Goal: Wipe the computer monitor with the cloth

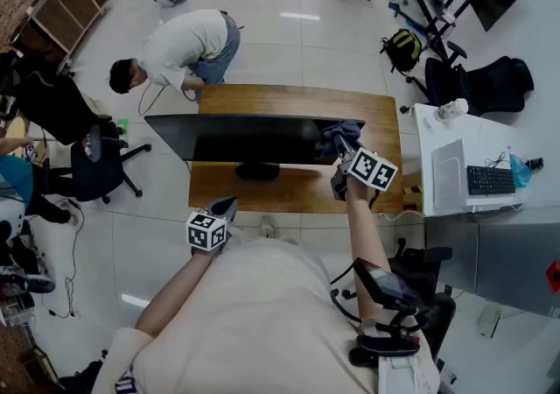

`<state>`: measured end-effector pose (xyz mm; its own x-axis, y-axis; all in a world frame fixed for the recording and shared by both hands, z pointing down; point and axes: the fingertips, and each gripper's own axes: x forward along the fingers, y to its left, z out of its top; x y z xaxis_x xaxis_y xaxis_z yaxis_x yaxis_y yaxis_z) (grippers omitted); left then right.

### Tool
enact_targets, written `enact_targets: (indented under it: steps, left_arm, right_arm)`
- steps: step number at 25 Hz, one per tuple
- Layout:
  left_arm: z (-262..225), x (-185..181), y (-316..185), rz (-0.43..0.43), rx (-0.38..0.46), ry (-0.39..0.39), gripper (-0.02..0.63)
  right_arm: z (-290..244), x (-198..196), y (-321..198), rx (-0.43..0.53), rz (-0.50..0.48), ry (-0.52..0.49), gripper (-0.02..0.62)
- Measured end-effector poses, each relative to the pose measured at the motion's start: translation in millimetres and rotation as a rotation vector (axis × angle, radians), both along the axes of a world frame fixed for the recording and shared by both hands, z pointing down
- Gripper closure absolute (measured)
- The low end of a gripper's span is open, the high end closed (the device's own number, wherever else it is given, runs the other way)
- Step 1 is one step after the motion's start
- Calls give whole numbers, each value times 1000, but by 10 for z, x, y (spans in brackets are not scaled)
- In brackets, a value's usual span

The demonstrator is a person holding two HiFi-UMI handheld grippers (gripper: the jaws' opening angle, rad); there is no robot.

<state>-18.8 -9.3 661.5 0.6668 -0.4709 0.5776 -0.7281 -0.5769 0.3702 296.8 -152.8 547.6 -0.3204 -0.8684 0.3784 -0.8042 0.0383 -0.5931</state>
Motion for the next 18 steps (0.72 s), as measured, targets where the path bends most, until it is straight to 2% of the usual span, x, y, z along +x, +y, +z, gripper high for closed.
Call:
enact_targets:
  steps: [8,18]
  left_arm:
    - [13,61,-8,8,0,-4,601]
    - [-16,58,-12,5,1,-16,601]
  right_arm:
    - [-3,462,46,13,73,81,479]
    - [299,544,103,39,59,313,479]
